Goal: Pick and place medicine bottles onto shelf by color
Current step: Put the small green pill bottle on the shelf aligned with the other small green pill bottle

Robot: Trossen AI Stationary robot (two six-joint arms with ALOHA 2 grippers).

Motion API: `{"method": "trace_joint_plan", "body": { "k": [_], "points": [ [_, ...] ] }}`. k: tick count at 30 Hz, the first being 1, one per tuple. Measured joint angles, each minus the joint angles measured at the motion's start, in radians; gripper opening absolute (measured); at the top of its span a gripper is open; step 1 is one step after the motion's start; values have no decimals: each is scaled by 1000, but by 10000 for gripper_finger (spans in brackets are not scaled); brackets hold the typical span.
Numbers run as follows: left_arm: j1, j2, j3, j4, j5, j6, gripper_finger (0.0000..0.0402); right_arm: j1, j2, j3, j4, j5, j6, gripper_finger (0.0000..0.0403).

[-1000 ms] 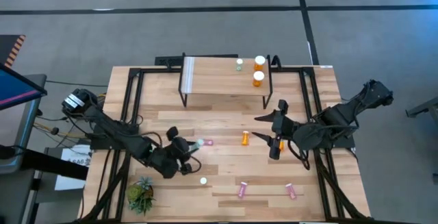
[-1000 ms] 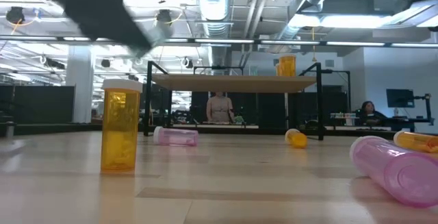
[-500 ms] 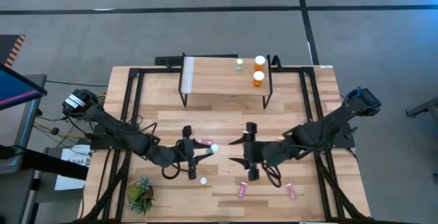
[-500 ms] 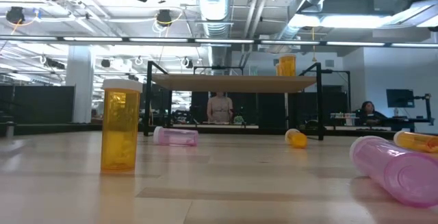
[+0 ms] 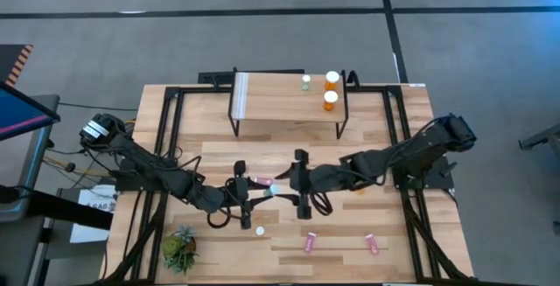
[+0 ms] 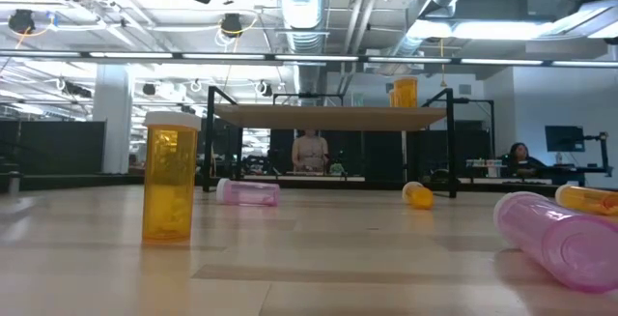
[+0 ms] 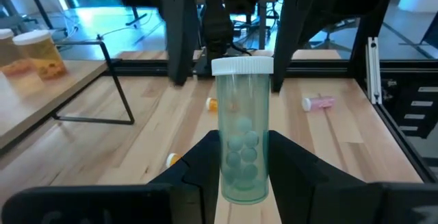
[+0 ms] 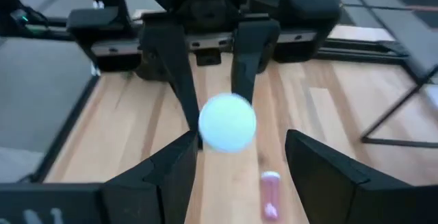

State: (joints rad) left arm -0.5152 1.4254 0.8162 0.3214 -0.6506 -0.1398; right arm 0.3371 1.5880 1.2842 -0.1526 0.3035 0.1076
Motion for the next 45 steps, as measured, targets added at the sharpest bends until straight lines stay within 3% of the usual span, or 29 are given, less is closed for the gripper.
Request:
{"method": "trace_joint_plan", "body": {
  "k": [6,15,26,35,45],
  "points": [
    [0,0,0,-9,0,-2,91,-19,24,0,41,-93,-1,245],
    [0,0,0,-16,1,-4,91,-19,3,1,46,-97,-4,240],
    [0,0,0,-17,-1,-8,91,-26,2,1,24,-101,4,157],
    [0,0,0,-18,-6,-24,92,-27,1,1,22,-100,4,128],
    [0,0,0,-16,-43,-23,160,-34,1,0,10,-100,0,132]
  ]
}}
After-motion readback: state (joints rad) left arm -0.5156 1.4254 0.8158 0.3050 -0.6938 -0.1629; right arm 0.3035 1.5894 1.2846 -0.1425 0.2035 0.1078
